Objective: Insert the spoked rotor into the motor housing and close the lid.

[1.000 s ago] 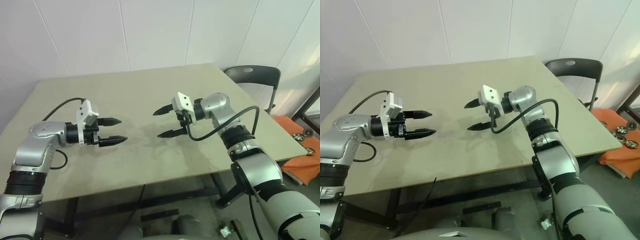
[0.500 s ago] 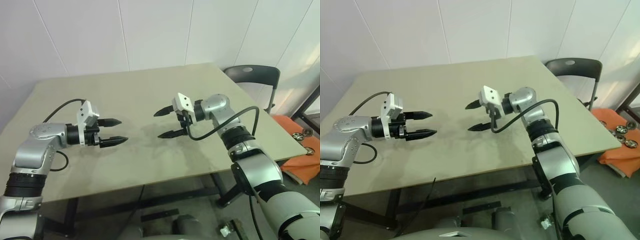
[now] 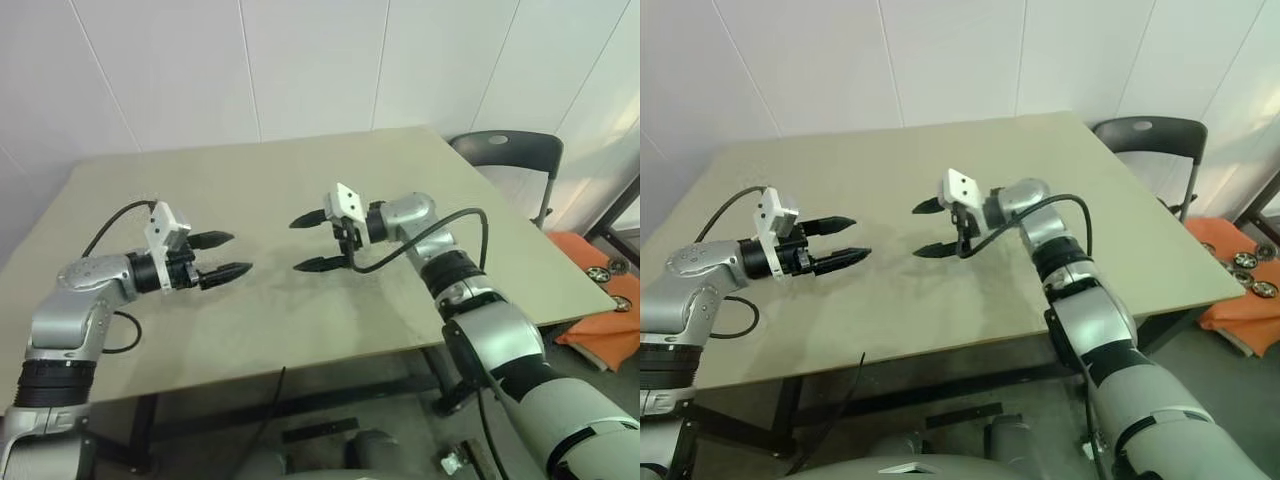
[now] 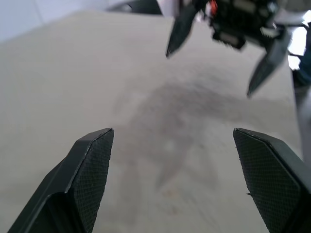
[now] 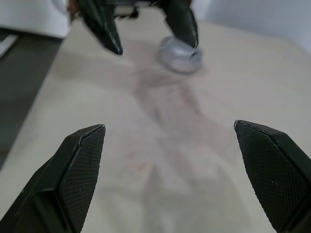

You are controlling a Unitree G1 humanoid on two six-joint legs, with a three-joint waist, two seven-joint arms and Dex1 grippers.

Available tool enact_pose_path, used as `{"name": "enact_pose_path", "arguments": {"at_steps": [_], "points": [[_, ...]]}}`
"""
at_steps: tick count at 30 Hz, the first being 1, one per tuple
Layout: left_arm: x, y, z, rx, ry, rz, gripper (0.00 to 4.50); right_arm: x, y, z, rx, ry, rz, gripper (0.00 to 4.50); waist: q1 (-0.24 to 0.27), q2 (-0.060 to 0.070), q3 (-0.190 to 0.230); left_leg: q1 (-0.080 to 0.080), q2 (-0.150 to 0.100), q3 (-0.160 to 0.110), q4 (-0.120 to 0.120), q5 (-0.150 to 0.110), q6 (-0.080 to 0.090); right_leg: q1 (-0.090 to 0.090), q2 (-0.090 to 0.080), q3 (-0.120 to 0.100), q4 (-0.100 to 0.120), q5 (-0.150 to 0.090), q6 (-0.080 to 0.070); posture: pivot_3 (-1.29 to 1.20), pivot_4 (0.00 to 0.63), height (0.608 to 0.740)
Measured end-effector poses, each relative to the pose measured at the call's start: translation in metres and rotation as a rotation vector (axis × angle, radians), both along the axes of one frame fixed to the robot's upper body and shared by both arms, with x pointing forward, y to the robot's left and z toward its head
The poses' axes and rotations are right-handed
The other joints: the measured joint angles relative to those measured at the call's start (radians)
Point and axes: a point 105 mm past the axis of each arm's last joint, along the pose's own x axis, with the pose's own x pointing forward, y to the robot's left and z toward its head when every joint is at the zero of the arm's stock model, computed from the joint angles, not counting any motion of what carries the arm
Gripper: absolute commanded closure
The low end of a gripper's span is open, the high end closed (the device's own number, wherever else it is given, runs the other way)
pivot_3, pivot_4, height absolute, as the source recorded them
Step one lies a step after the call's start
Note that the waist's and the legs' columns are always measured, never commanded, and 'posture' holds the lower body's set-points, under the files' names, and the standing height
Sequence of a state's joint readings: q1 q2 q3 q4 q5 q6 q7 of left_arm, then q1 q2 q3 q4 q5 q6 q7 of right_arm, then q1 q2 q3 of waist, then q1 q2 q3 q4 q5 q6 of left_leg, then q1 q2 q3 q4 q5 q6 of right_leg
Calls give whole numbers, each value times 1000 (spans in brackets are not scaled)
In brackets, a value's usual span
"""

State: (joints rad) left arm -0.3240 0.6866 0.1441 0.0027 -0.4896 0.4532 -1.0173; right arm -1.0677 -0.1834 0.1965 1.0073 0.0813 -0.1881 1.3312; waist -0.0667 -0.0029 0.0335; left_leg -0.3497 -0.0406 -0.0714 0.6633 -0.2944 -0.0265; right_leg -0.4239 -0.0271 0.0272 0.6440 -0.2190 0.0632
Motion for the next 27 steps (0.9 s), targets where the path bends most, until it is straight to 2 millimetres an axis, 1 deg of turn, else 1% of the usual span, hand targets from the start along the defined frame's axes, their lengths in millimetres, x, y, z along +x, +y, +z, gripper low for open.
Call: {"name": "enact_pose_path", "arguments": {"at_steps": [3, 6, 7, 9, 11, 13, 15, 19, 22, 24, 27], "points": [[10, 0, -5, -45, -12, 102, 316, 12, 6, 2, 81, -3, -121, 61, 0, 0, 0, 0, 0, 0, 0, 0, 0, 0, 0, 0, 0, 0, 0, 0, 0, 740], [24, 7, -16, -106, -6, 266, 316, 30, 11, 9, 207, -69, -325, 61, 0, 0, 0, 0, 0, -1, -1, 0, 0, -1, 0, 0, 0, 0, 0, 0, 0, 740], [28, 4, -20, -147, -5, 309, 316, 34, 11, 6, 253, -73, -399, 61, 2, -1, -1, -1, 0, -1, -1, 0, 0, -1, 0, 0, -1, 0, 0, 0, 0, 740], [31, -7, -27, -216, -3, 356, 316, 35, 9, -12, 311, -23, -516, 61, 9, -1, -1, -2, 0, -1, -1, 0, 0, -1, -1, 0, -1, 0, 0, 0, 0, 740], [34, -16, -33, -267, 4, 412, 316, 31, 11, -41, 338, 83, -623, 61, 13, -1, -1, -5, 0, -1, -1, 0, 0, -3, -1, 0, -2, 0, 0, 0, 0, 740], [38, -20, -36, -306, -2, 472, 316, 34, 4, -56, 333, 118, -735, 61, 19, -1, -1, -5, -1, 0, -1, 0, 0, -4, -1, 1, -2, 0, 0, 0, 0, 740], [42, -19, -38, -327, -17, 549, 316, 42, -6, -57, 340, 112, -833, 61, 24, -1, -1, -4, -1, -1, -1, 0, 0, -4, -1, 0, -1, 0, 0, 0, 0, 740], [49, 3, -38, -314, -128, 785, 316, 56, -28, -56, 381, 169, -1000, 61, 25, -1, -1, -4, 0, -1, -1, 0, 0, -3, 0, 0, -1, 0, 0, 0, 0, 740], [47, 17, -27, -341, -217, 876, 316, 59, -37, -53, 408, 191, -1044, 61, 24, -1, -1, -4, 0, 0, -1, 0, 0, -3, 0, 0, -2, 0, 0, 0, 0, 740], [44, 22, -18, -349, -281, 913, 316, 60, -39, -44, 449, 191, -1048, 61, 24, -1, -1, -4, 0, 0, -1, 0, 0, -3, 0, 0, -2, 0, 0, 0, 0, 740], [38, 30, -15, -338, -332, 960, 316, 61, -45, -36, 485, 160, -1075, 61, 25, -1, -1, -4, 0, 0, -1, 0, 0, -2, 0, 0, -3, 0, 0, 0, 0, 740]]}}
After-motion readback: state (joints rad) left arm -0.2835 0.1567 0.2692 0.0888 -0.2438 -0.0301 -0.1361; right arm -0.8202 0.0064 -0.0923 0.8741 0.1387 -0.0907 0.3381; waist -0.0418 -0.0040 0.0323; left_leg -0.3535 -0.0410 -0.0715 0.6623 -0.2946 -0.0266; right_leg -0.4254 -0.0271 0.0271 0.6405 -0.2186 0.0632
